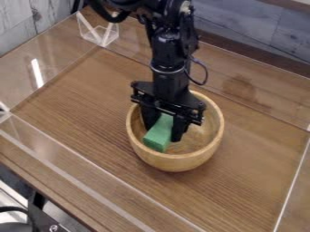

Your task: Move green stick from inside the wooden bowl to the table next to it

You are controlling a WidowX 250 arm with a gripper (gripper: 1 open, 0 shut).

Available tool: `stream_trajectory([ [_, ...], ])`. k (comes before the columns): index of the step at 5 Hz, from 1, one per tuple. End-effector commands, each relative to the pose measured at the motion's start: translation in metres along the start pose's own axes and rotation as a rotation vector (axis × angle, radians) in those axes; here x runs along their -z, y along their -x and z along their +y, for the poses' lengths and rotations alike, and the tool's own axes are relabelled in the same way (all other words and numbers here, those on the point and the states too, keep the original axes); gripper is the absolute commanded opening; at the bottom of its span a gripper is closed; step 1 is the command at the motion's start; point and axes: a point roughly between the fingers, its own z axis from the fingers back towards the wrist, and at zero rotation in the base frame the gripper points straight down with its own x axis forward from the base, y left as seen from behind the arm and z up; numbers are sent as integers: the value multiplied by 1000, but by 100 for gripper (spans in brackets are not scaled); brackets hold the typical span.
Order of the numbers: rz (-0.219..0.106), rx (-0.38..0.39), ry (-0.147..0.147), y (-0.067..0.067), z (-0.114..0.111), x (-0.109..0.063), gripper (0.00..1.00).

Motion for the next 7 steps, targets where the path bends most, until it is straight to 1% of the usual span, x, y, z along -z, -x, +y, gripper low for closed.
stream_trajectory([
  [1, -83, -14, 12, -12, 2, -22, 0],
  [2, -90, -26, 23, -13, 5, -29, 0],
  [3, -112, -43, 36, -15, 12, -43, 0],
  [4, -135, -65, 43, -15, 24, -55, 0],
  [5, -154, -100, 39, -15, 58, -64, 0],
  [6, -158, -81, 40, -13, 42, -60, 0],
  [7, -164, -73, 34, -12, 37, -58, 0],
])
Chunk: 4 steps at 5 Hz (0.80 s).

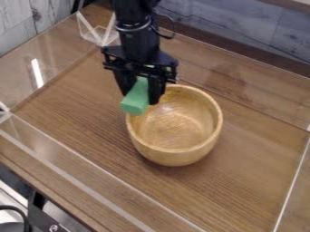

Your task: Move green stick from inside the wooden bowl to the table next to it

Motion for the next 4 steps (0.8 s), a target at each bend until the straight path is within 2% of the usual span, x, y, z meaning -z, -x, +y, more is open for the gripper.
stream_trajectory([
  [1, -62, 4, -4, -3, 0, -16, 0],
  [4, -68, -5, -4, 2, 2, -19, 0],
])
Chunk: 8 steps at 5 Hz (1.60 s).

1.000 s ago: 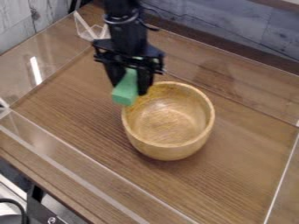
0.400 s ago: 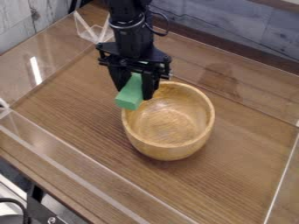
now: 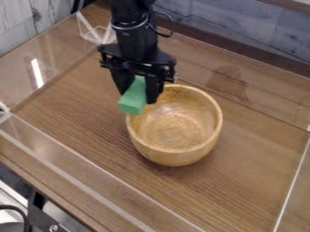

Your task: Move green stick from inside the wooden bowl to the table next to it

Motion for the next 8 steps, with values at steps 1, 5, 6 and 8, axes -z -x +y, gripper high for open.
stream_trajectory([
  [1, -60, -3, -5, -2, 1, -15, 0],
  [5, -61, -16, -9, 3, -2, -15, 0],
  [6, -62, -20, -9, 3, -3, -14, 0],
  [8, -62, -21, -9, 4, -6, -12, 0],
])
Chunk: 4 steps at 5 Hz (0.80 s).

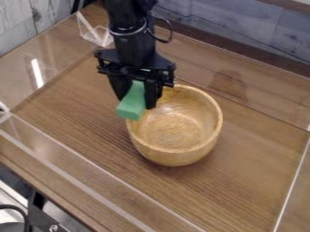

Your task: Move green stick from inside the wooden bowl to the table next to it

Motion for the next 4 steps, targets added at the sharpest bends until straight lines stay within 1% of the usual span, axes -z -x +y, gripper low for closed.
stream_trajectory([
  [1, -57, 15, 0, -5, -4, -12, 0],
  [2, -55, 16, 1, -5, -5, -12, 0],
  [3, -51, 17, 5, -9, -14, -10, 0],
  [4, -47, 29, 19, -14, -34, -7, 0],
])
